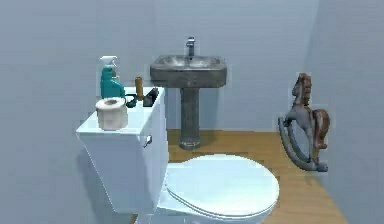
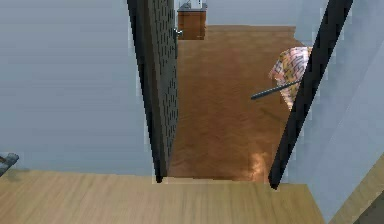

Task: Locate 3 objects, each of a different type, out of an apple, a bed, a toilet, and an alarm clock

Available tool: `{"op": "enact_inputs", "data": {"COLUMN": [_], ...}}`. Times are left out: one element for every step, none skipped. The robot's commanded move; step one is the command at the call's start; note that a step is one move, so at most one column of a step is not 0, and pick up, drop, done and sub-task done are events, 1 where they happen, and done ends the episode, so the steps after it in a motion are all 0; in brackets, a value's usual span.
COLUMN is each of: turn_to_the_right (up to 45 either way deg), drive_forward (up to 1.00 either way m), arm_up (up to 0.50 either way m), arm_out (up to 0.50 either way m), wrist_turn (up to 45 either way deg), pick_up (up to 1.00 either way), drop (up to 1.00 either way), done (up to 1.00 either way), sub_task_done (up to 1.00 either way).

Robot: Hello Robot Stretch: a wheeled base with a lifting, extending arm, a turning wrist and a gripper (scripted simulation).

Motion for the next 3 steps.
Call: {"op": "enact_inputs", "data": {"turn_to_the_right": [0.0,45.0,45.0], "drive_forward": [0.00,0.00,0.00], "arm_up": [0.00,0.00,0.00], "arm_out": [0.00,0.00,0.00], "wrist_turn": [0.0,0.0,0.0], "pick_up": [0.00,0.00,0.00], "drop": [0.00,0.00,0.00], "done": [0.00,0.00,0.00], "sub_task_done": [1.00,0.00,0.00]}}
